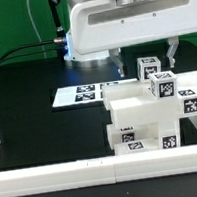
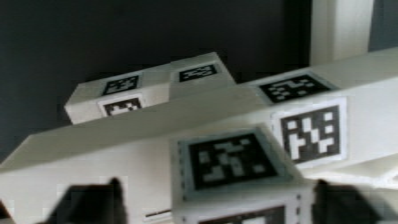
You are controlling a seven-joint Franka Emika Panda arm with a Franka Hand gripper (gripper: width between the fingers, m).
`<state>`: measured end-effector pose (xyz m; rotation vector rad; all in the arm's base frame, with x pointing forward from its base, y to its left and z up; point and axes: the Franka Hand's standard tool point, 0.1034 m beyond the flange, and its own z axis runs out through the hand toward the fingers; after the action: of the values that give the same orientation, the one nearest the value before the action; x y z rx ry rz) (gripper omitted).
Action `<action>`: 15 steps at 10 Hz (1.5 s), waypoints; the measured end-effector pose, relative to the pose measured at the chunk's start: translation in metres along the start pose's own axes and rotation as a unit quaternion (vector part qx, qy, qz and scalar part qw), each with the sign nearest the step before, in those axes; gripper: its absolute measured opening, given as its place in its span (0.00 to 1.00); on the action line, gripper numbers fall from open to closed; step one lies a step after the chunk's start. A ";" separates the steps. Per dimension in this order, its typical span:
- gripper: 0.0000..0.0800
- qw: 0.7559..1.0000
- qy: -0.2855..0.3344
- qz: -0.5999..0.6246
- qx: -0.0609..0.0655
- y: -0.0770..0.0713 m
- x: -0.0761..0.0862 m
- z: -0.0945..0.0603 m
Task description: Assemble chair
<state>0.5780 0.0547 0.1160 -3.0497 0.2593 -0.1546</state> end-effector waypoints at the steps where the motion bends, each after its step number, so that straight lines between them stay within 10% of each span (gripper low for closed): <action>1: 0.36 1.000 0.000 0.028 0.000 0.000 0.000 0.000; 5: 0.35 0.982 0.012 0.191 0.004 -0.001 0.002 0.001; 12: 0.35 0.837 0.016 0.545 0.049 -0.010 0.002 0.002; 14: 0.35 0.856 0.012 0.514 0.044 -0.012 0.001 0.002; 15: 0.56 0.879 0.003 0.475 0.037 -0.016 0.002 -0.001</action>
Offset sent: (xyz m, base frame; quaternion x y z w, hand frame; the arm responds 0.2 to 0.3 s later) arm 0.0000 0.0000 0.0000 0.0000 0.0000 0.1938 0.9810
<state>0.5826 0.0699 0.1190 -2.4706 1.6151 -0.0944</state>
